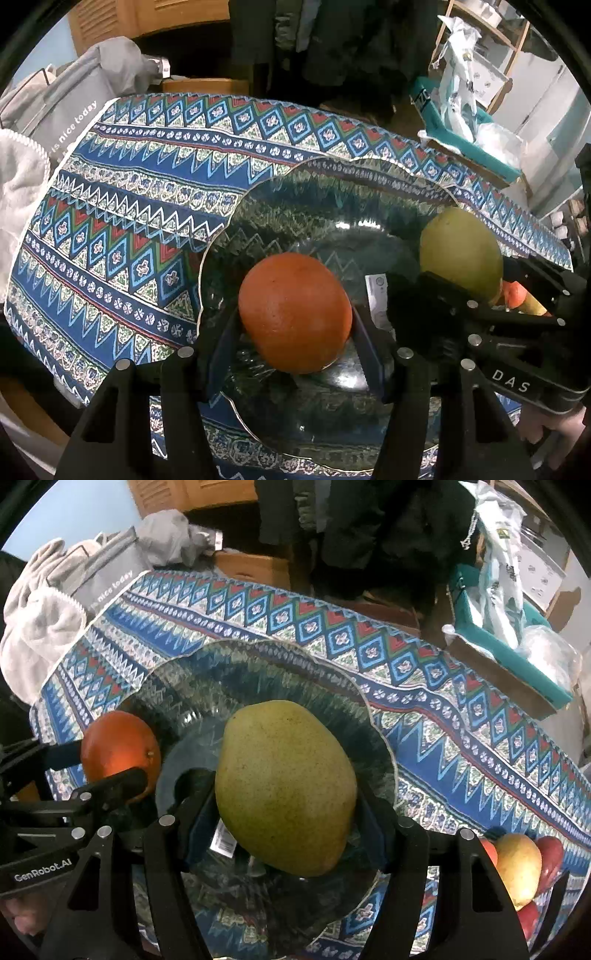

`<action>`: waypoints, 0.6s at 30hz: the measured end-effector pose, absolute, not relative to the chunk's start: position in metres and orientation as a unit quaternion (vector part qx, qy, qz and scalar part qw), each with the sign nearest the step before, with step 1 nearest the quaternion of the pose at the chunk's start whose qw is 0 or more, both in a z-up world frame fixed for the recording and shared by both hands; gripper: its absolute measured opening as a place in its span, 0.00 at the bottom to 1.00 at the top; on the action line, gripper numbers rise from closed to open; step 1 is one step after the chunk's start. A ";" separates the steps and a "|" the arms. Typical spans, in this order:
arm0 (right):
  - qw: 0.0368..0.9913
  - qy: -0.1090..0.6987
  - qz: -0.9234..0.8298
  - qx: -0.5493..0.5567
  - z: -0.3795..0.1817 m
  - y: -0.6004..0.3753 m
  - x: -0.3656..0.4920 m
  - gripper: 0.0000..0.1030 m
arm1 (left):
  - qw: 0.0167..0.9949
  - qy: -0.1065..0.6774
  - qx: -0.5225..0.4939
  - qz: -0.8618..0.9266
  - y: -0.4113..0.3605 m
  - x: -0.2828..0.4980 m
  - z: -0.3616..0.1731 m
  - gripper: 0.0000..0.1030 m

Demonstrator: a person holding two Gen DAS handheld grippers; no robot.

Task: Organize fruits
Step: 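Lower the orange into the glass bowl and open left tool while right tool releases the pear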

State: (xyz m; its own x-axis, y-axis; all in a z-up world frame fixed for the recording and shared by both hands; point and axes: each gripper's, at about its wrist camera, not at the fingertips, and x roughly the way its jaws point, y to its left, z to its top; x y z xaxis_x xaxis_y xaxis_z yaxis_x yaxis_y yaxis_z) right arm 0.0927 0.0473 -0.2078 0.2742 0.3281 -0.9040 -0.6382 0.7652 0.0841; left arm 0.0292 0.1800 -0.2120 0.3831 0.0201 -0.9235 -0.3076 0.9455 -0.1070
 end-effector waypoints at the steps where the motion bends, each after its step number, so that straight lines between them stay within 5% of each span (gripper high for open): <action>1: 0.783 0.519 0.308 -0.151 -0.209 0.048 0.093 0.66 | 0.819 0.549 -0.130 0.101 0.180 0.030 -0.213 0.60; 18: 0.769 0.534 0.308 -0.169 -0.221 0.051 0.093 0.66 | 0.807 0.568 -0.124 0.104 0.178 0.032 -0.226 0.66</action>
